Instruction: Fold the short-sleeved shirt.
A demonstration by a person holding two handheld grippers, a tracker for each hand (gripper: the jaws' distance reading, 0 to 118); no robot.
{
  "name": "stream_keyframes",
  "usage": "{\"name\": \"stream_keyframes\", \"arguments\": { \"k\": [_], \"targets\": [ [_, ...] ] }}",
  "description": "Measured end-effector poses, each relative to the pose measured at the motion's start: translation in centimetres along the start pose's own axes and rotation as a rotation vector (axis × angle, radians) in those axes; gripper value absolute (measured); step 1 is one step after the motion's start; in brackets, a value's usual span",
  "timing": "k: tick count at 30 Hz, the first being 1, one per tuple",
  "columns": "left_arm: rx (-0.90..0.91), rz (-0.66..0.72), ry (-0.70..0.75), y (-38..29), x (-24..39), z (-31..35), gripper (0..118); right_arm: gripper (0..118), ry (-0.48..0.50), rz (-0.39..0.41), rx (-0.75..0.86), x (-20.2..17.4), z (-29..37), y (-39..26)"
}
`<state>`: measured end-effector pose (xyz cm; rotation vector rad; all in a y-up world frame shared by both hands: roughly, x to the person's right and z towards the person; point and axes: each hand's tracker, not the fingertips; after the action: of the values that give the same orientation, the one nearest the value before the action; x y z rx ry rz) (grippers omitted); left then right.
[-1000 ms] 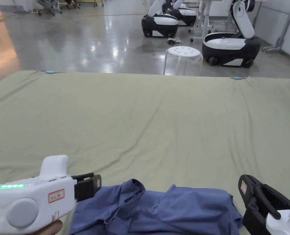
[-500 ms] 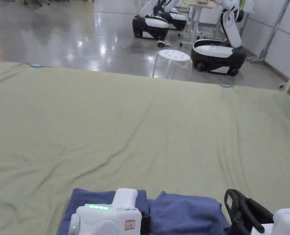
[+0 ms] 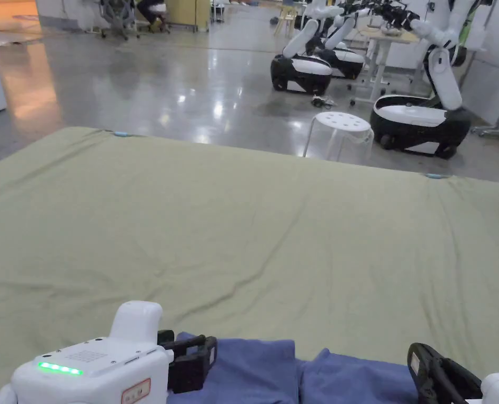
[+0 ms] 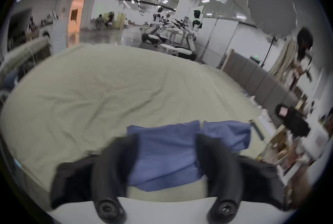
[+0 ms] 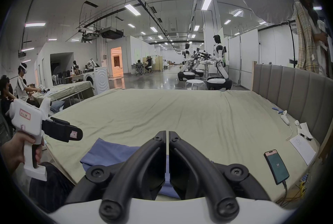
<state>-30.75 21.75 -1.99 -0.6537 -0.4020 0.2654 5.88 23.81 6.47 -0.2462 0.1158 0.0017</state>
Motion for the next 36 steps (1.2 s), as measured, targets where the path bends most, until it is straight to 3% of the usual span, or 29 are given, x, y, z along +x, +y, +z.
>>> {"name": "stream_keyframes", "arguments": {
  "k": [4, 8, 12, 14, 17, 19, 23, 24, 26, 27, 29, 30, 36],
  "targets": [
    [-0.065, 0.189, -0.079, 1.0, -5.0, 0.3, 84, 4, 0.005, 0.016, 0.011, -0.2, 0.4, 0.1],
    [-0.186, 0.513, -0.178, 0.5, -12.8, -1.9, 84, 4, 0.008, -0.014, 0.001, -0.2, 0.4, 0.0],
    [-0.349, 0.67, -0.275, -1.6, -17.0, -6.0, 84, 4, 0.007, -0.012, -0.009, -0.9, 0.3, 0.1],
    [-0.375, 0.769, -0.344, -3.1, -17.1, -7.9, 84, 4, 0.0, -0.003, -0.012, -1.2, 0.4, 0.4],
    [-0.343, 0.887, -0.563, -4.4, -17.4, -11.3, 84, 4, -0.018, 0.007, -0.007, -1.3, 0.6, 0.9],
    [-0.339, 0.898, -0.597, -5.1, -16.1, -13.8, 84, 4, -0.03, 0.01, -0.008, -1.3, 0.5, 1.3],
    [-0.292, 0.849, -0.582, -5.3, -12.3, -15.4, 83, 4, -0.052, 0.02, -0.016, -1.6, 0.3, 1.8],
    [-0.304, 0.802, -0.558, -5.0, -12.1, -15.4, 74, 4, -0.052, 0.022, -0.015, -1.7, 0.4, 1.9],
    [-0.34, 0.762, -0.399, -4.8, -12.0, -15.0, 7, 4, -0.051, 0.026, -0.02, -1.9, 0.2, 2.1],
    [-0.342, 0.788, -0.339, -5.0, -12.3, -14.9, 7, 4, -0.051, 0.028, -0.019, -2.0, 0.2, 2.1],
    [-0.329, 0.83, -0.374, -5.0, -13.8, -14.3, 7, 4, -0.049, 0.03, -0.016, -2.1, 0.3, 2.1],
    [-0.321, 0.834, -0.29, -4.3, -13.7, -13.0, 7, 4, -0.049, 0.028, -0.014, -2.2, 0.3, 2.1],
    [-0.159, 0.607, 0.083, 1.8, -15.9, -6.4, 7, 4, -0.038, 0.032, -0.009, -2.1, 0.5, 1.5]
  ]
}}
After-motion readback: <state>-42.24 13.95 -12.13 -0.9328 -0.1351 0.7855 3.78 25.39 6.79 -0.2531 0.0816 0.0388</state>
